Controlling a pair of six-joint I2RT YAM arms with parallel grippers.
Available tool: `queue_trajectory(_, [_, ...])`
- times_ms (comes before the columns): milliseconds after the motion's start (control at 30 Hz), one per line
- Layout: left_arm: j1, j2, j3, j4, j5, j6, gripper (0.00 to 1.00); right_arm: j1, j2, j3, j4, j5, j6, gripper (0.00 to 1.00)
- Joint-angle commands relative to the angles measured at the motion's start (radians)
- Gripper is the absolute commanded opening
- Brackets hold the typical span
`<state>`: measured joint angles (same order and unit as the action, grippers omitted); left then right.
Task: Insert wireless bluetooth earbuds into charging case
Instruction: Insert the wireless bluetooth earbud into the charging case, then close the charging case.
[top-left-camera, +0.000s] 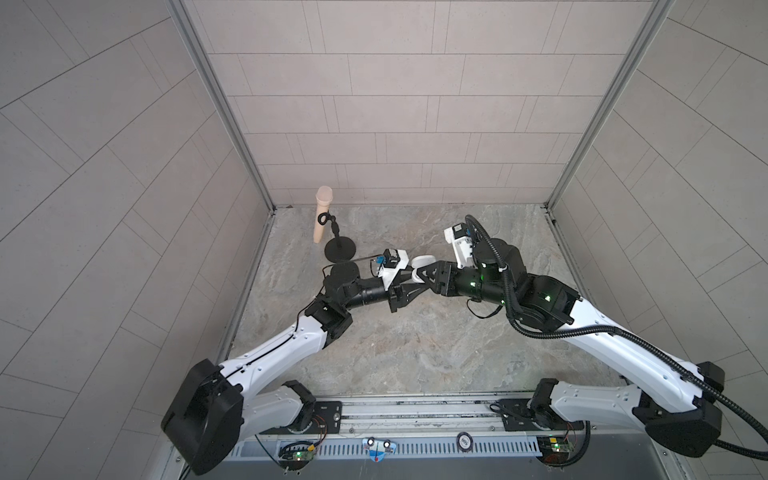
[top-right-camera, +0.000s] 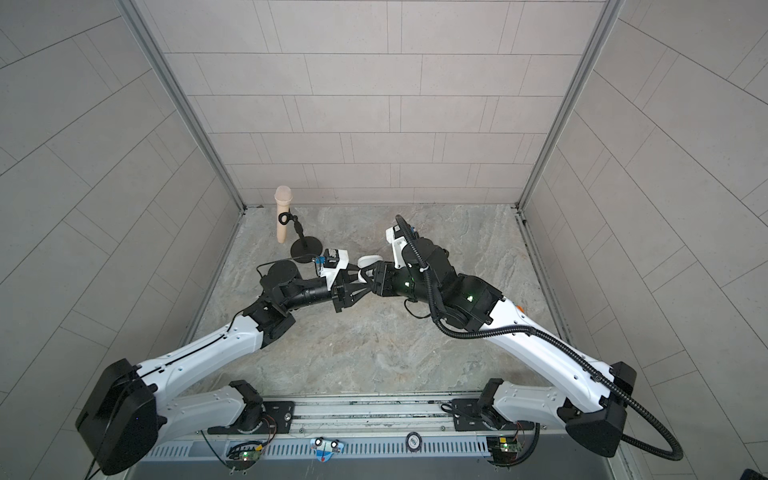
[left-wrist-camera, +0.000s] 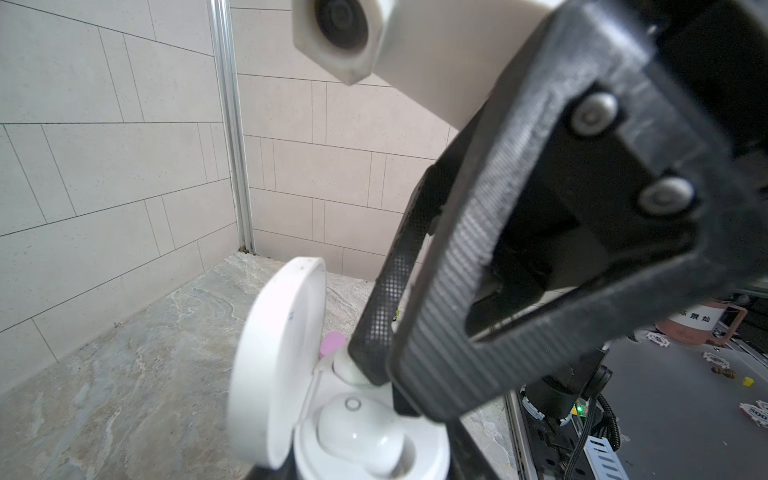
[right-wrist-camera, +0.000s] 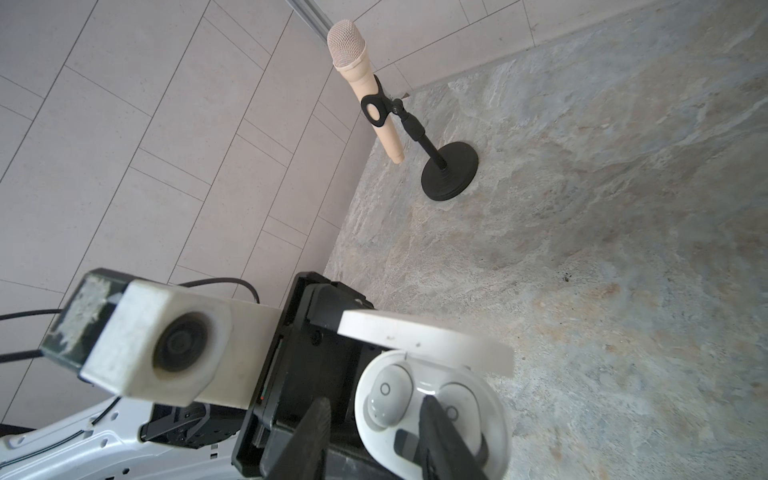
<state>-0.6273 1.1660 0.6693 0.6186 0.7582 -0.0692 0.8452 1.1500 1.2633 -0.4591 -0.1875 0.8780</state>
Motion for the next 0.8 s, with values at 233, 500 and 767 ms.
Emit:
queue_trajectory(233, [-0.003, -0.029, 0.011, 0.049, 0.001, 0.016, 0.20, 0.000, -0.046, 0.128, -0.184, 0.084, -0.112, 0.53])
queue_trajectory(500, [-0.015, -0.022, 0.009, 0.055, 0.009, 0.011, 0.20, -0.140, 0.054, 0.228, -0.257, 0.015, -0.168, 0.72])
queue_trajectory(767, [-0.028, -0.029, 0.013, 0.028, 0.011, 0.023, 0.21, -0.196, 0.173, 0.345, -0.291, -0.089, -0.207, 0.59])
